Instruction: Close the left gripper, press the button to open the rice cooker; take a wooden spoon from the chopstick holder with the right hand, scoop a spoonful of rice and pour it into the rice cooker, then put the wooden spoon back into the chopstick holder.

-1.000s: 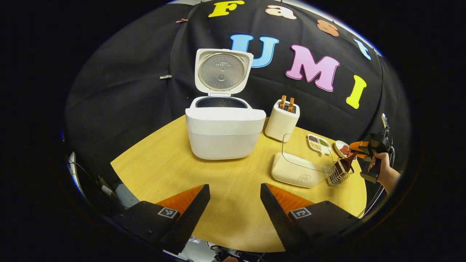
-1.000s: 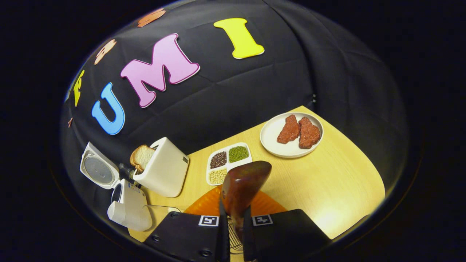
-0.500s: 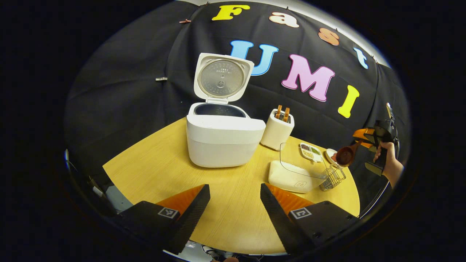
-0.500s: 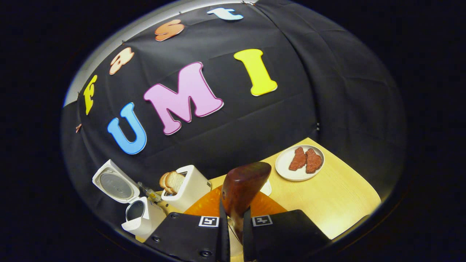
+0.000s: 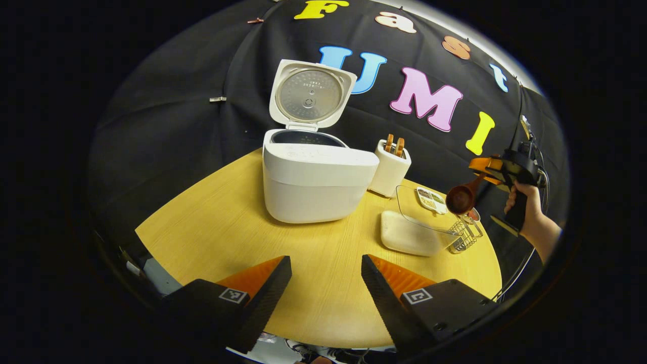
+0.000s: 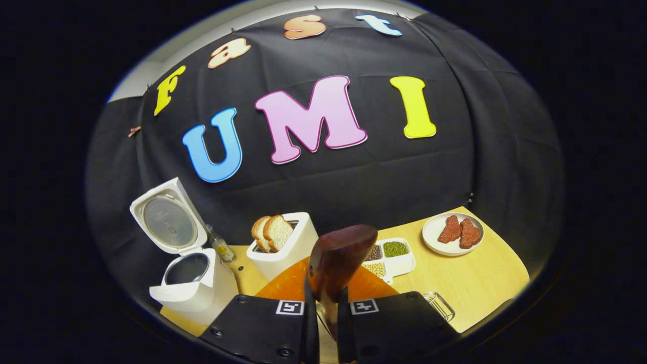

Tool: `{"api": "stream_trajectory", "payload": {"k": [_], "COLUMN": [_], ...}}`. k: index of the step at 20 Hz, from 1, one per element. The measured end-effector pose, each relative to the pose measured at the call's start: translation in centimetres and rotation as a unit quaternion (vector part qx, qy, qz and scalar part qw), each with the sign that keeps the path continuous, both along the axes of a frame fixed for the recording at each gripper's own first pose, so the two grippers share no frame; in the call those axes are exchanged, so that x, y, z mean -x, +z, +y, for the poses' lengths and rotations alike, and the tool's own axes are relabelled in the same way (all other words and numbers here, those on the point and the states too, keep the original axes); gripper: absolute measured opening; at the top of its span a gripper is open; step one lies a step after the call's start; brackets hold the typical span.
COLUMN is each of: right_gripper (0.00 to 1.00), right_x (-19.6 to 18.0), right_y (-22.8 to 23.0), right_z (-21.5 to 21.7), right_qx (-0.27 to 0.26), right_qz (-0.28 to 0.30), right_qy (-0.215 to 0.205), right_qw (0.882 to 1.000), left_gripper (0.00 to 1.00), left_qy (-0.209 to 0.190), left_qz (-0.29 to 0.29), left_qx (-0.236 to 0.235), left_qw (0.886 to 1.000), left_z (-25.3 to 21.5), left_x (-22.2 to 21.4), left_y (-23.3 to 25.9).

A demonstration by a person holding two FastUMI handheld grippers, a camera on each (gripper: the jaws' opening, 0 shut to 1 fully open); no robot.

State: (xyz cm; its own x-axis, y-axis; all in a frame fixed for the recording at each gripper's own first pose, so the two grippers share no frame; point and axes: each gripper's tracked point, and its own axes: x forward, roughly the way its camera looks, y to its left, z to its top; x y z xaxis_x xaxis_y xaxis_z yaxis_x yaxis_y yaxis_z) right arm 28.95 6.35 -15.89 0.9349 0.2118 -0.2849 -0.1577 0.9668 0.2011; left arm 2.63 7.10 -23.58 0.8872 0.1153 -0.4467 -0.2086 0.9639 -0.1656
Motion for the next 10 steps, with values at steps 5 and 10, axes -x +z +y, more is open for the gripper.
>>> {"api": "stream_trajectory", "payload": {"k": [5,10], "right_gripper": [0.19,0.18], "right_x": [0.4,1.2], "right_y": [-5.7,-9.4], "right_z": [1.1,3.5], "right_qx": [0.063,0.092], "right_qz": [0.011,0.015], "right_qy": [-0.014,-0.016], "right_qw": [0.998,0.995], "left_gripper": [0.96,0.96], "left_qy": [-0.016,-0.020], "left_qz": [0.004,0.025], "left_qx": [0.014,0.039], "left_qw": [1.000,0.999], "left_z": [0.9,1.4], "left_x": [-1.2,-1.1], "left_y": [-1.3,-3.8]}}
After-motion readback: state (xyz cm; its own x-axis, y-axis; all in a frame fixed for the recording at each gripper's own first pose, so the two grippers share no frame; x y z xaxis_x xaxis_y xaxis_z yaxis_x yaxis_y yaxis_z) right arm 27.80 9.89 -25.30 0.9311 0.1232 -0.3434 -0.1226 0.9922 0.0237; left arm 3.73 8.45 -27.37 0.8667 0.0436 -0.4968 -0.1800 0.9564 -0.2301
